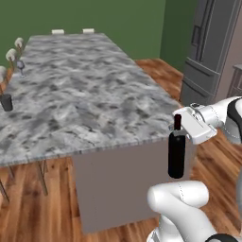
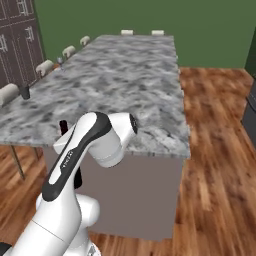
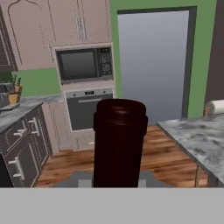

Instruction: There is a wine glass and glass cup on the dining counter. Place the wine bottle next to the wine glass and the juice bottle next to the glass cup.

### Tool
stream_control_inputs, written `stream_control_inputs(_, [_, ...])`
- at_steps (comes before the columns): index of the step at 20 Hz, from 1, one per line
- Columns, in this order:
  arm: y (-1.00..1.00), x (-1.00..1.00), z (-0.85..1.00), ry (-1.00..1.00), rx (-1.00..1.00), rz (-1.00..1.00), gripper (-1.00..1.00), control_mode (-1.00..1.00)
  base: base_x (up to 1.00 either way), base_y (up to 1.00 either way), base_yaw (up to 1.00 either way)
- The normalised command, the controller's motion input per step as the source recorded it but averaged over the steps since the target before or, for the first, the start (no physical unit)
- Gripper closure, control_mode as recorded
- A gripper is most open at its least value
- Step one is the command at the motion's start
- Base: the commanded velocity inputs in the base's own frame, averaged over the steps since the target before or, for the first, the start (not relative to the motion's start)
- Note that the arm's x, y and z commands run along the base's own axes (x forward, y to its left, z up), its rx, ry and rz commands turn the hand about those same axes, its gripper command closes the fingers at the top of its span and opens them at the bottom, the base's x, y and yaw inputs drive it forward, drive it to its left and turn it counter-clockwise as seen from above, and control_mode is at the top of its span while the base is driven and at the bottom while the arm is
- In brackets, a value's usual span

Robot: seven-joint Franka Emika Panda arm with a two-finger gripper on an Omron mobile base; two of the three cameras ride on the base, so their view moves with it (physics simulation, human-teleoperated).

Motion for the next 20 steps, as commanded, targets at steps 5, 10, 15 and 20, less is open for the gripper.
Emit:
stream_control_inputs(5, [0.00,0.00,0.00,0.00,0.00,0.00,1.00,1.00,0.35,0.75,-0.15])
stream_control_inputs(10, [0.00,0.00,0.00,0.00,0.00,0.00,1.00,1.00,0.35,0.80,-0.07])
stream_control_inputs(15, [0.00,0.00,0.00,0.00,0.00,0.00,1.00,1.00,0.33,0.83,-0.02])
stream_control_inputs(20, [0.00,0.00,0.00,0.00,0.00,0.00,1.00,1.00,0.32,0.84,-0.01])
